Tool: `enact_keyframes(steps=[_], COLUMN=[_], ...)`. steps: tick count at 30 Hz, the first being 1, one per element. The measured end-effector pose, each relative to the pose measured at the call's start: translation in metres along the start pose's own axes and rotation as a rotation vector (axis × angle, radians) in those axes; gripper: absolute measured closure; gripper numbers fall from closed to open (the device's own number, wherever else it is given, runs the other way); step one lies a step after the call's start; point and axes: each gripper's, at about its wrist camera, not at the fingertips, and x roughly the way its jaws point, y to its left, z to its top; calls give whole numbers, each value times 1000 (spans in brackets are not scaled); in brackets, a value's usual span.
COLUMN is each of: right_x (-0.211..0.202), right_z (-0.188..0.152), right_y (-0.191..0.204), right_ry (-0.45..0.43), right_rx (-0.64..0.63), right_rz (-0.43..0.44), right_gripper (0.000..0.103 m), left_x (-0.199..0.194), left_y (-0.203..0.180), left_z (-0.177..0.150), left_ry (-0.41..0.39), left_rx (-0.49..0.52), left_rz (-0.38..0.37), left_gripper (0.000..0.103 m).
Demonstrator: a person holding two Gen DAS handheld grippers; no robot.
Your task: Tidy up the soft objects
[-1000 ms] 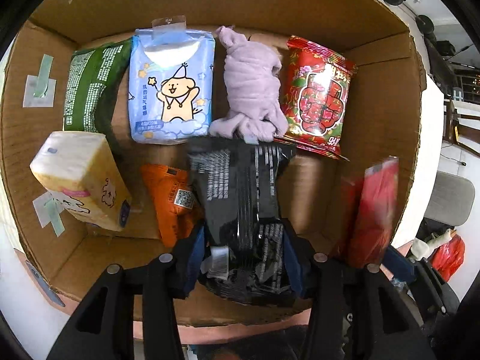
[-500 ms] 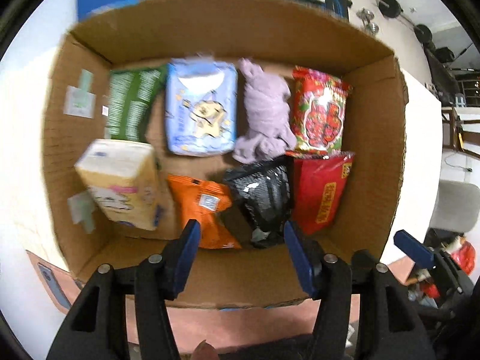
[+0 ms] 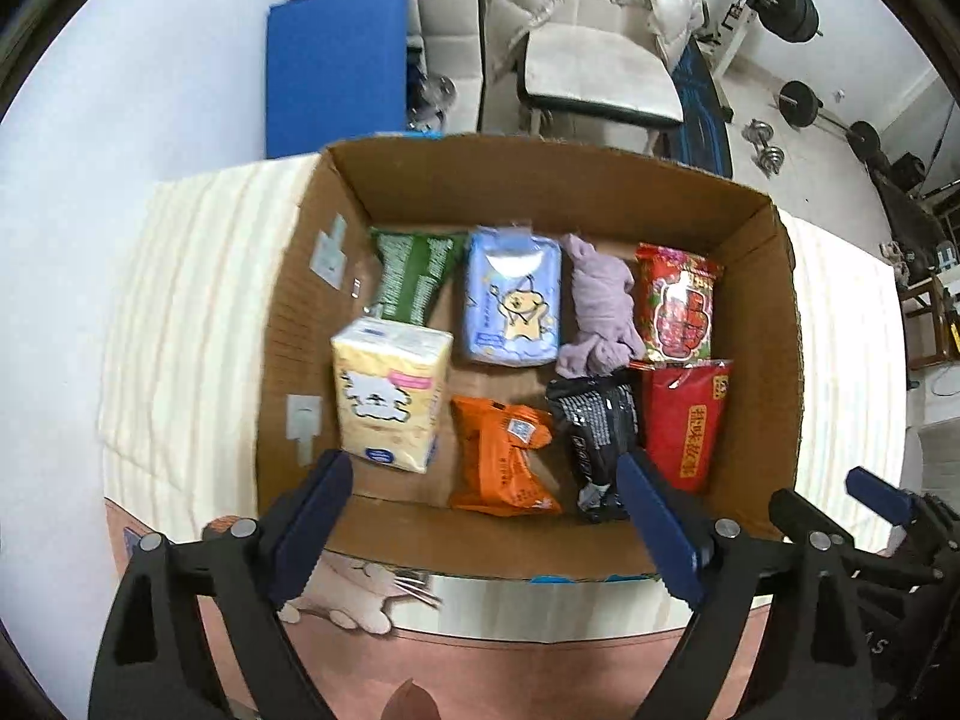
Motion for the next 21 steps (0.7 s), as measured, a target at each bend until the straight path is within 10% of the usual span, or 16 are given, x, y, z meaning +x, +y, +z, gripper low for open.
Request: enact_keyframes(steps=[6,21], right_x=[-8,-76], right_z=[-1,-33], right_y=[1,-3], right_ry=[-39,-166], right_rx=[2,-7], right_rz=[-20,-10], right_gripper=[1,0], left_x=[-3,-91], left_y=[5,-7], left_z=[-2,-39], left_ry=[-24,-180], left_rx=[-13,18], left_rz=[21,22], left_gripper=[4,4])
